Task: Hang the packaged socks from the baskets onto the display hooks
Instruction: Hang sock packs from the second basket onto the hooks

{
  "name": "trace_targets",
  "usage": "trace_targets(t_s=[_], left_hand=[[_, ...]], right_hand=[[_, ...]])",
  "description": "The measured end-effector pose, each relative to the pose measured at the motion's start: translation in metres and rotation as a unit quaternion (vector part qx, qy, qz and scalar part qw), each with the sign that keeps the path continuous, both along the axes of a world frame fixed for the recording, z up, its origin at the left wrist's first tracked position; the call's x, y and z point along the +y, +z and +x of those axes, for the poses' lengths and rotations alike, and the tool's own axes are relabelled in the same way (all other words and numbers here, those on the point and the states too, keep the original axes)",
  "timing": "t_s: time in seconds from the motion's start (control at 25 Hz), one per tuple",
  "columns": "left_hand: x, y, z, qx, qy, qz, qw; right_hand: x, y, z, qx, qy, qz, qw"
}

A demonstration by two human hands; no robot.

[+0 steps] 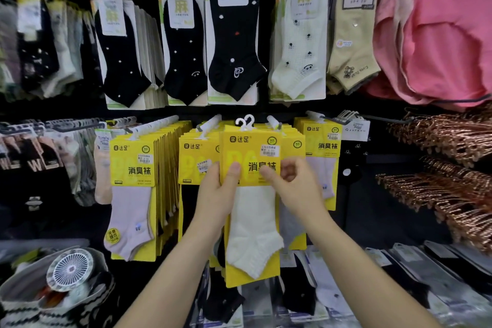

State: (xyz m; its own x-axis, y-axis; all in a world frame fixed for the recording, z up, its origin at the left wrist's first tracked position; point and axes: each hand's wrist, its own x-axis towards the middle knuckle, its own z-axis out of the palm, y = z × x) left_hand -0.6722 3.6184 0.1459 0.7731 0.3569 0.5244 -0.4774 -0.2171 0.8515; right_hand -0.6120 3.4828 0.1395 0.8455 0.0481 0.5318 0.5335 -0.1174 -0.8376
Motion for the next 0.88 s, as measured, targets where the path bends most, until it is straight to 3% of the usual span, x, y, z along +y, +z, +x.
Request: trace_targets(t_s=[0.32, 0.68, 0.88], left_hand=[[-0.014, -0.001, -0.001, 0.027, -0.048, -0.023, 0.998], [-0.012, -0.011, -0.003, 0.023, -0.066, 0.109, 0.992], [-0.01, -0.018, -0.003, 0.038, -0.08, 0.097, 0.991]], right_hand=[[-0.01, 0.002, 0.0, 0.02, 0.005, 0.047, 0.999], [-0.028, 0.033, -0.014, -0.141, -0.021, -0.044, 0.989], [-0.037, 0.042, -0.012, -0.07, 0.031, 0.028, 0.997]])
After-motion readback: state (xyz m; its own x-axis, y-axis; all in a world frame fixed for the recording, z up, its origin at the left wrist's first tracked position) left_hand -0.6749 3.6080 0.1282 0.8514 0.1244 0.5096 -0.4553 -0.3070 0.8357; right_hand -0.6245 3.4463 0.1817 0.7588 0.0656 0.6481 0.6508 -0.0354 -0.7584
